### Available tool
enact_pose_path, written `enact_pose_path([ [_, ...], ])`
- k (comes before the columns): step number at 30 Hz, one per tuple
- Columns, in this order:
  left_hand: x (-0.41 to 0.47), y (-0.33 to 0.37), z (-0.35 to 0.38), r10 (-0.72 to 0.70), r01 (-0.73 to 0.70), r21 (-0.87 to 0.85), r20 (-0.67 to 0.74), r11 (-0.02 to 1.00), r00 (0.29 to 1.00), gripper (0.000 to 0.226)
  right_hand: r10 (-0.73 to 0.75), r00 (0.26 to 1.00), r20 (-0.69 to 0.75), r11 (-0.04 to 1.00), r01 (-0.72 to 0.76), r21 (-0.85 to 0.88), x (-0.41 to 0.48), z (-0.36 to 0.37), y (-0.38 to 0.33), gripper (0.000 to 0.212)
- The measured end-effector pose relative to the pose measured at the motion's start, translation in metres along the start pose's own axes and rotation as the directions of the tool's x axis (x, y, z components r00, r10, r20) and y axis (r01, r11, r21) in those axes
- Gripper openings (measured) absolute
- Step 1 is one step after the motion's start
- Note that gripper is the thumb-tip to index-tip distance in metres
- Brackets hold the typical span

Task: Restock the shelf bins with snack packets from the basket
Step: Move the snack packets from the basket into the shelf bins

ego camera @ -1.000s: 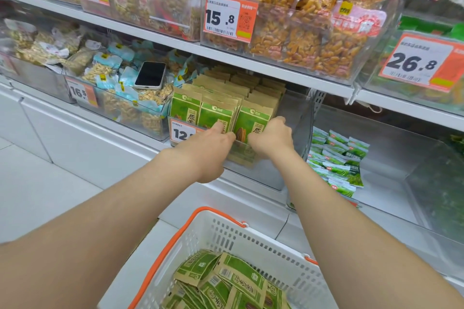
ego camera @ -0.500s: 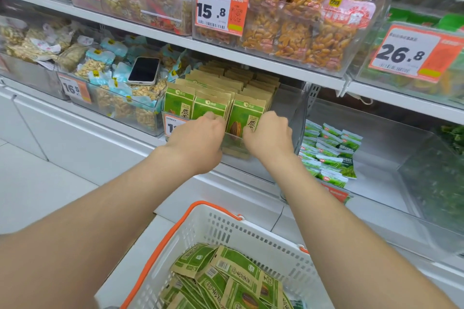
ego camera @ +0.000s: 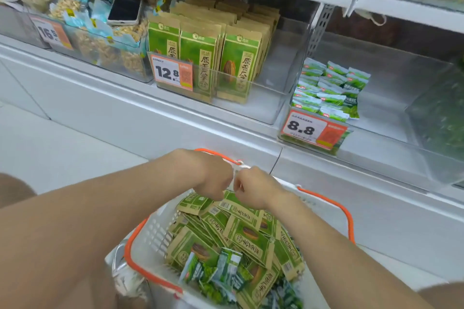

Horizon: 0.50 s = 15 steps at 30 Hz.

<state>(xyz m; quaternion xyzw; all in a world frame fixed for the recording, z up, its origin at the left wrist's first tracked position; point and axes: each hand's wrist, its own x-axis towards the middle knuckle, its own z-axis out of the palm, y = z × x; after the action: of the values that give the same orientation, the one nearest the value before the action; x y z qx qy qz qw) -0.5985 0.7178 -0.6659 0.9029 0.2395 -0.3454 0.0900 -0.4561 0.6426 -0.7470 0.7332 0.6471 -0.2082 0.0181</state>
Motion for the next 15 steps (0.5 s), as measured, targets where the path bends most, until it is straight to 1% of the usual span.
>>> enact_pose_path([
  [1,0.007,0.006,0.007,0.026,-0.026,0.006,0.034,1.000,0.999,0.037,0.023,0.997,0.076,1.000,-0.022,-0.019,-0.002,0.018,0.007,0.015],
  [2,0.012,0.010,0.013,0.041,-0.042,0.014,0.054,0.999,0.998,0.034,0.050,0.988,0.149,0.998,-0.044,-0.045,-0.005,0.035,0.014,0.016],
  [3,0.017,0.014,0.018,0.055,-0.057,0.028,0.059,0.998,0.997,0.032,0.067,0.975,0.213,0.996,-0.053,-0.074,-0.010,0.050,0.020,0.025],
  [5,0.027,0.018,0.026,0.073,-0.076,0.054,0.059,0.996,0.996,0.031,0.075,0.932,0.354,0.990,-0.027,-0.140,-0.019,0.074,0.027,0.050],
  [7,0.032,0.019,0.028,0.077,-0.080,0.053,0.052,0.995,0.996,0.030,0.093,0.880,0.466,0.990,-0.032,-0.137,-0.028,0.092,0.026,0.078],
  [8,0.033,0.019,0.027,0.077,-0.080,0.051,0.045,0.996,0.996,0.028,0.111,0.868,0.483,0.989,-0.050,-0.138,-0.032,0.100,0.025,0.091],
  [9,0.033,0.020,0.026,0.081,-0.083,0.051,0.041,0.995,0.996,0.026,0.131,0.872,0.471,0.986,-0.063,-0.157,-0.036,0.109,0.024,0.099],
  [10,0.032,0.022,0.024,0.088,-0.090,0.050,0.039,0.995,0.995,0.027,0.143,0.889,0.435,0.981,-0.068,-0.182,-0.038,0.118,0.023,0.100],
  [12,0.029,0.025,0.021,0.094,-0.097,0.055,0.046,0.994,0.994,0.031,0.130,0.922,0.365,0.976,-0.054,-0.212,-0.039,0.131,0.025,0.084],
  [13,0.029,0.026,0.021,0.096,-0.099,0.060,0.048,0.993,0.994,0.031,0.121,0.929,0.349,0.976,-0.047,-0.212,-0.038,0.133,0.027,0.076],
  [15,0.032,0.027,0.020,0.097,-0.100,0.062,0.045,0.993,0.994,0.026,0.075,0.937,0.341,0.983,-0.011,-0.185,-0.035,0.129,0.033,0.070],
])
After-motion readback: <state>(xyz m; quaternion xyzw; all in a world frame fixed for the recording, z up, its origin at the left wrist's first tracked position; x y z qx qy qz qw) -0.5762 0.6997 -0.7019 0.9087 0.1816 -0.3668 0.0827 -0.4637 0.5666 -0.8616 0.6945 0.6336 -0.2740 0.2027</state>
